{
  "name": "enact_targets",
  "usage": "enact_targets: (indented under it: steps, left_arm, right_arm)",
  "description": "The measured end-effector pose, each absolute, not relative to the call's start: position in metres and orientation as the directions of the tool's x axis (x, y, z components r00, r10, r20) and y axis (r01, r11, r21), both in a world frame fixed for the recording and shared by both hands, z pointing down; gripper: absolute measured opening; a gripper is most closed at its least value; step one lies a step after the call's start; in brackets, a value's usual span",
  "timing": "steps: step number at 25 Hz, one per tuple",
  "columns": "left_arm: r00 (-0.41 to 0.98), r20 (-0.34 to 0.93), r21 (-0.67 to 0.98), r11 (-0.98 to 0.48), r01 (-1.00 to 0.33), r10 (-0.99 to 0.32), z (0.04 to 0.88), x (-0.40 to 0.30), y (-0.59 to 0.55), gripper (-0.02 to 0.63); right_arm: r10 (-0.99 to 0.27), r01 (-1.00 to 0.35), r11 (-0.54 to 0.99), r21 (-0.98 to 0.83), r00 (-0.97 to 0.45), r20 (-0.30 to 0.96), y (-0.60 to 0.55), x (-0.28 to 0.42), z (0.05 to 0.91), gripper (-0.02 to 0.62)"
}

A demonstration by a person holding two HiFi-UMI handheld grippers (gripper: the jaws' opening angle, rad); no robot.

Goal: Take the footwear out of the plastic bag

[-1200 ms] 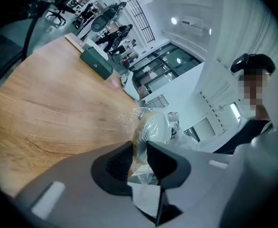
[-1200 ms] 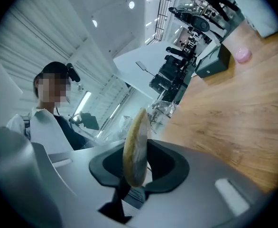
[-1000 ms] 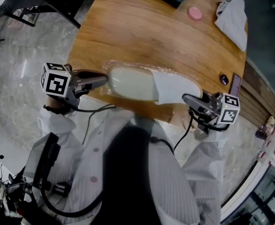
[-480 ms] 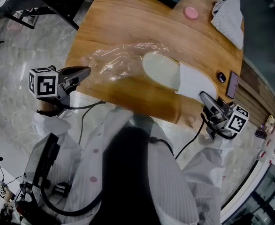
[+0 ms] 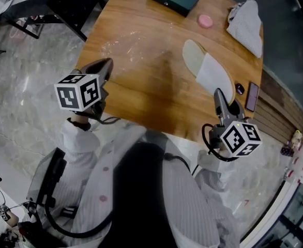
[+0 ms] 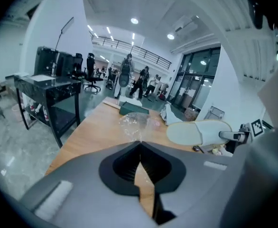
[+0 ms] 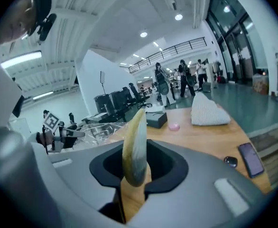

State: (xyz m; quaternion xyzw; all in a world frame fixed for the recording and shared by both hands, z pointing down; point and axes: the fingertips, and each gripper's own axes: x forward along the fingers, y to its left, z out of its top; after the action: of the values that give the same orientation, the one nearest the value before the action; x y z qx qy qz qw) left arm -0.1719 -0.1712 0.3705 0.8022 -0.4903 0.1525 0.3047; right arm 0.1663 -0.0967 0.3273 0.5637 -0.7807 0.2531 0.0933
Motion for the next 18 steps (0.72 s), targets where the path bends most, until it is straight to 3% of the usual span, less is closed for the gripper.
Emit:
enact_targets:
  steps: [7,18]
  left_arm:
    - [0.476,0.366,0.334,-0.365,-0.869,-0.8,0.329,-0.112,-0.182,0.002]
    - [0.472,0.36,0.281,-0.389,-0.877,-0.805,0.328,-0.096,-0.172,0.002]
  right_arm:
    - [-0.902,-0.963,0.233,-0.138,-0.267,0.338,-0.113,0.126,0.309,0.098]
    - [-0.903,-0.959,0.243,-0.145,-0.279,0.326,-0.11,0.117,0.307,0.097]
